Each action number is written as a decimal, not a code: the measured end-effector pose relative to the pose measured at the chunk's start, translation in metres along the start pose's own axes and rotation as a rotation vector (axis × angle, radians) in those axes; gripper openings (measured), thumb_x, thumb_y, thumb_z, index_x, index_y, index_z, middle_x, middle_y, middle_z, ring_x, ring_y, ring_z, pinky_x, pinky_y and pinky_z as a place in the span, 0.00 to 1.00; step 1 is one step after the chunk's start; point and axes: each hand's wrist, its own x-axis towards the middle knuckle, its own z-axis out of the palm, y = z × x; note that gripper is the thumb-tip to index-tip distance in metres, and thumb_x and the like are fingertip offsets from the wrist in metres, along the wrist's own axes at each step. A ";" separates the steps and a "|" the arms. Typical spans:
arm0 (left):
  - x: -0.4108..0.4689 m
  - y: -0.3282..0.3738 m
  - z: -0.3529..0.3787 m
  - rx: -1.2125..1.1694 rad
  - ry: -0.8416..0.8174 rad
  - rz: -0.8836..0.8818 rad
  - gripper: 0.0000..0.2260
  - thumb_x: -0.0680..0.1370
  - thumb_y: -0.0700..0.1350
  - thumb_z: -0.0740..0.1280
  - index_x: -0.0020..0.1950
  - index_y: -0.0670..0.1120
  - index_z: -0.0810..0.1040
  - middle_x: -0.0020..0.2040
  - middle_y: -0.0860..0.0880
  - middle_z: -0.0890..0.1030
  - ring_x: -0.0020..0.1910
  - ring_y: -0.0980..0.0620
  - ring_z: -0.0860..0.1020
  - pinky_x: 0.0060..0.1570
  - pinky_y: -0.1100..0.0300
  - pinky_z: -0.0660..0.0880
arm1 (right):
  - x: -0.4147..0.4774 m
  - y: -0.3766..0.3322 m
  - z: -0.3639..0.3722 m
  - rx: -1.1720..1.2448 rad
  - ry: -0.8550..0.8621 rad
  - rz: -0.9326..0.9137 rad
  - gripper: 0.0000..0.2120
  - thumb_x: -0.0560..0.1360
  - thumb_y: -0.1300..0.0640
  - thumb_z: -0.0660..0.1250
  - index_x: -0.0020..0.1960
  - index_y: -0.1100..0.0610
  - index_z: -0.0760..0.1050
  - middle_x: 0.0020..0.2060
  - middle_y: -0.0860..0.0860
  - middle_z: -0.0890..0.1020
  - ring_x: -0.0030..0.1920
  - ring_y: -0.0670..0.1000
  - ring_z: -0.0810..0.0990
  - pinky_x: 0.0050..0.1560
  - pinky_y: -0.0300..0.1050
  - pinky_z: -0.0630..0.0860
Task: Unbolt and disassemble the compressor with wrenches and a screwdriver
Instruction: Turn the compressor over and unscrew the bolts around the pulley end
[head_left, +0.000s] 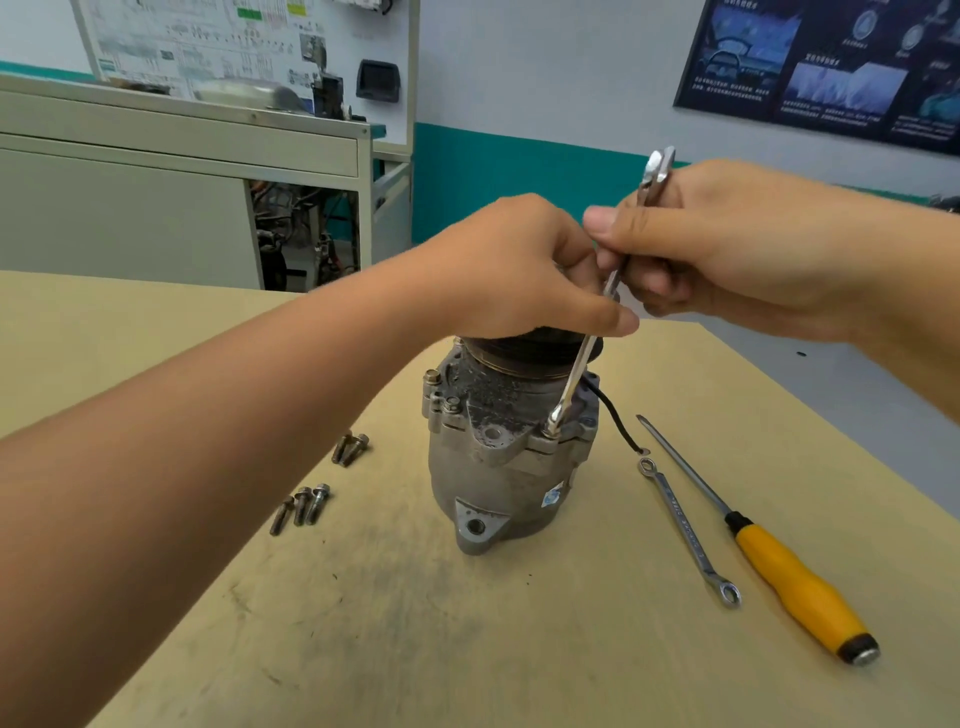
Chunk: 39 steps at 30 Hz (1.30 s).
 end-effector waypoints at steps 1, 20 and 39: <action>-0.001 -0.001 -0.004 -0.057 -0.040 -0.012 0.10 0.68 0.56 0.74 0.39 0.51 0.80 0.46 0.52 0.82 0.46 0.58 0.77 0.47 0.69 0.70 | 0.001 0.000 -0.001 -0.012 -0.005 0.005 0.17 0.74 0.48 0.65 0.28 0.52 0.79 0.23 0.48 0.70 0.25 0.45 0.66 0.36 0.43 0.66; -0.011 -0.012 0.001 -0.229 0.051 0.006 0.10 0.70 0.48 0.73 0.46 0.43 0.82 0.45 0.43 0.82 0.45 0.50 0.79 0.50 0.62 0.73 | 0.007 -0.006 0.004 -0.055 -0.064 -0.106 0.13 0.68 0.47 0.64 0.40 0.56 0.80 0.24 0.49 0.77 0.24 0.44 0.70 0.31 0.34 0.72; -0.014 -0.008 -0.004 -0.218 -0.055 0.042 0.21 0.65 0.54 0.75 0.51 0.41 0.82 0.53 0.48 0.80 0.54 0.52 0.77 0.59 0.60 0.70 | -0.008 -0.009 0.005 -0.246 0.027 -0.214 0.20 0.65 0.39 0.64 0.42 0.54 0.80 0.24 0.47 0.75 0.26 0.43 0.70 0.27 0.31 0.68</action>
